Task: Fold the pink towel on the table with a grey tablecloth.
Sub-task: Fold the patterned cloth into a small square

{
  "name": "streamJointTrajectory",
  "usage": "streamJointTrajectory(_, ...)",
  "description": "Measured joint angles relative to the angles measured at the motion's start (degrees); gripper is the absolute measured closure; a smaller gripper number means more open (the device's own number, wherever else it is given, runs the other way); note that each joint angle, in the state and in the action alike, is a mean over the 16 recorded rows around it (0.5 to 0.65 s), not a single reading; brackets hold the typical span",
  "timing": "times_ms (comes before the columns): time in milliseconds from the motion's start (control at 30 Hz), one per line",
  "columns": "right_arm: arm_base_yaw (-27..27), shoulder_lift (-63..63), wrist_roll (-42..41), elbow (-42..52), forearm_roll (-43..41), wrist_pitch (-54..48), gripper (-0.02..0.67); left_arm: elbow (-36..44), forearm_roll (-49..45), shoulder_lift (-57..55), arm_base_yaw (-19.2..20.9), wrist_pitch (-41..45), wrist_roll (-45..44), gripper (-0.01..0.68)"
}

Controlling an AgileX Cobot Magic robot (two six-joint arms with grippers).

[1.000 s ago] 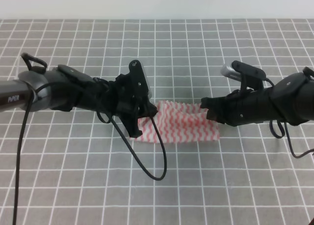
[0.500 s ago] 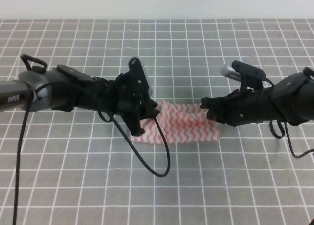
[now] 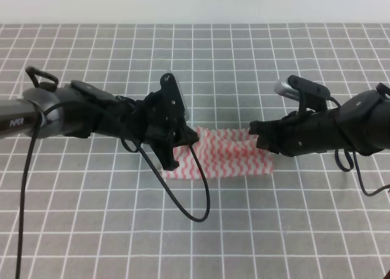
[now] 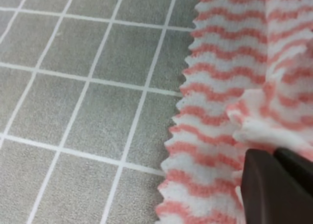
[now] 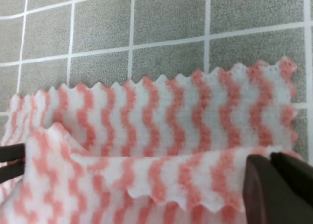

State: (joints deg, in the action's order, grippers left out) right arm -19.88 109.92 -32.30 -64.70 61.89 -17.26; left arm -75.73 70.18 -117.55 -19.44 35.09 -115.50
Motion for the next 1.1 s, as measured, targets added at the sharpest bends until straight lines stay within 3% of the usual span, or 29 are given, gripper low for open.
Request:
streamJointTrajectory(200,0.0,-0.1,0.0,0.0,0.0,-0.1,0.663,0.0,-1.8,0.2,0.0,0.4,2.7,0.668)
streamJointTrajectory(767,0.0,0.1,0.0,0.0,0.0,-0.5,0.663,0.0,-3.4,3.3,0.0,-0.4,6.8,0.671)
streamJointTrajectory(1100,0.0,0.1,0.0,0.0,0.0,-0.5,0.663,0.0,-1.1,2.7,0.1,1.3,9.8,0.597)
